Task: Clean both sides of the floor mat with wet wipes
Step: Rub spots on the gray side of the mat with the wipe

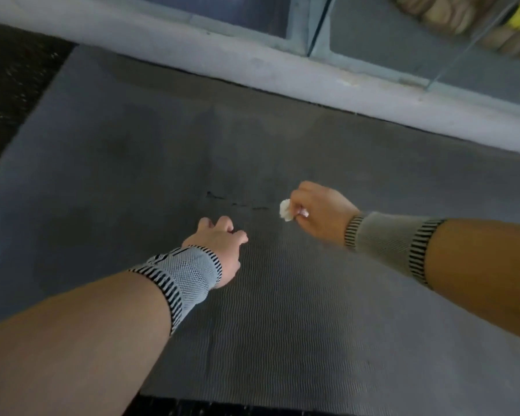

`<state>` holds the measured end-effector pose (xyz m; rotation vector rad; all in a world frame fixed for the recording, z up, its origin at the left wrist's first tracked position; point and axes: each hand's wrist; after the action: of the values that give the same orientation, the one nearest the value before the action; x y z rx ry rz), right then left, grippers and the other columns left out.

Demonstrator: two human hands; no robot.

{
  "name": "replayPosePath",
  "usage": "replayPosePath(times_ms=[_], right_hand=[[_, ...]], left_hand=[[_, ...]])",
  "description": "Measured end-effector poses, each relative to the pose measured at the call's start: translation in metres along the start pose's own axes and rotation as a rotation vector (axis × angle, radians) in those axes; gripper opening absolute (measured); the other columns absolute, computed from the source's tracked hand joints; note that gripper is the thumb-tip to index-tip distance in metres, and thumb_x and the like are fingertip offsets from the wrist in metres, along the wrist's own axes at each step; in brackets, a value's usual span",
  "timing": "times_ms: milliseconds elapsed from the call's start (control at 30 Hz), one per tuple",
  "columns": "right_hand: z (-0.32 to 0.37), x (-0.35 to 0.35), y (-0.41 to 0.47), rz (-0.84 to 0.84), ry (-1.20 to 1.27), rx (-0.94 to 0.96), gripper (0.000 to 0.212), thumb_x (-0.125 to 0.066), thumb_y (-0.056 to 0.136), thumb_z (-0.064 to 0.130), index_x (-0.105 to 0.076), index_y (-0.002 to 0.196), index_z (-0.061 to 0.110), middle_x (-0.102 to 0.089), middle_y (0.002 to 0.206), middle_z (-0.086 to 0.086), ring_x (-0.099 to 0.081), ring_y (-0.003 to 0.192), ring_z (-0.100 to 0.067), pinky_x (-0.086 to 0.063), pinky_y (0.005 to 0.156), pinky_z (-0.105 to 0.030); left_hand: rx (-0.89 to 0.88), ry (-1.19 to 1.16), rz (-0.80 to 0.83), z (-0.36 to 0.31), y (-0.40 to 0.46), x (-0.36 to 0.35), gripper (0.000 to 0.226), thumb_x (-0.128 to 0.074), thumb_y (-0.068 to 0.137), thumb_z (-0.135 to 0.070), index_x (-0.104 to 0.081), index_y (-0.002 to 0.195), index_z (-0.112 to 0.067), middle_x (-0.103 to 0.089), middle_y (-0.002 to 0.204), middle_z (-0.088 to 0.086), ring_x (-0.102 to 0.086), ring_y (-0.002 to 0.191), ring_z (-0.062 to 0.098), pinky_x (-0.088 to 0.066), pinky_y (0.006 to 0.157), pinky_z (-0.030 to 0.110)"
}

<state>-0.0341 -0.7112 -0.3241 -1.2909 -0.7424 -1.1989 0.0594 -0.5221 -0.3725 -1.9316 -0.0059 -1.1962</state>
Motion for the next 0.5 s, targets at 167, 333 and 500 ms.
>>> replayPosePath(times_ms=[167,333,500], right_hand=[[0.018,-0.071,0.002,0.07,0.037,0.29,0.023,-0.046,0.097,0.025,-0.06,0.112,0.017,-0.05,0.105,-0.001,-0.052,0.092,-0.018,-0.046,0.079,-0.03],[-0.011,-0.073,0.035,-0.007,0.033,0.391,0.019,-0.049,0.093,0.014,-0.057,0.11,0.019,-0.053,0.105,0.0,-0.054,0.096,-0.019,-0.047,0.084,-0.032],[-0.048,-0.052,0.088,-0.213,0.038,0.042,0.019,-0.047,0.094,0.013,-0.063,0.104,0.013,-0.051,0.108,-0.01,-0.056,0.094,-0.028,-0.046,0.082,-0.035]], left_hand=[[0.147,-0.02,0.031,-0.018,0.022,0.025,0.026,-0.052,0.095,-0.039,-0.054,0.121,-0.033,-0.038,0.131,0.005,-0.033,0.125,0.034,-0.041,0.1,0.051],[0.151,0.032,-0.13,-0.029,0.023,0.013,0.023,-0.056,0.092,-0.039,-0.053,0.111,-0.026,-0.035,0.129,0.004,-0.03,0.125,0.03,-0.042,0.097,0.047],[0.154,-0.05,-0.176,-0.029,0.021,0.002,0.023,-0.061,0.091,-0.033,-0.054,0.11,-0.022,-0.021,0.148,-0.001,-0.015,0.141,0.025,-0.039,0.108,0.044]])
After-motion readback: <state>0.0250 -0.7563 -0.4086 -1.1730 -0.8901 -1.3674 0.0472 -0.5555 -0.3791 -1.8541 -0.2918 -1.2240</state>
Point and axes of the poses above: each hand's wrist, its own y-axis towards the middle knuckle, its own x-axis out of the back of the hand, z = x × y
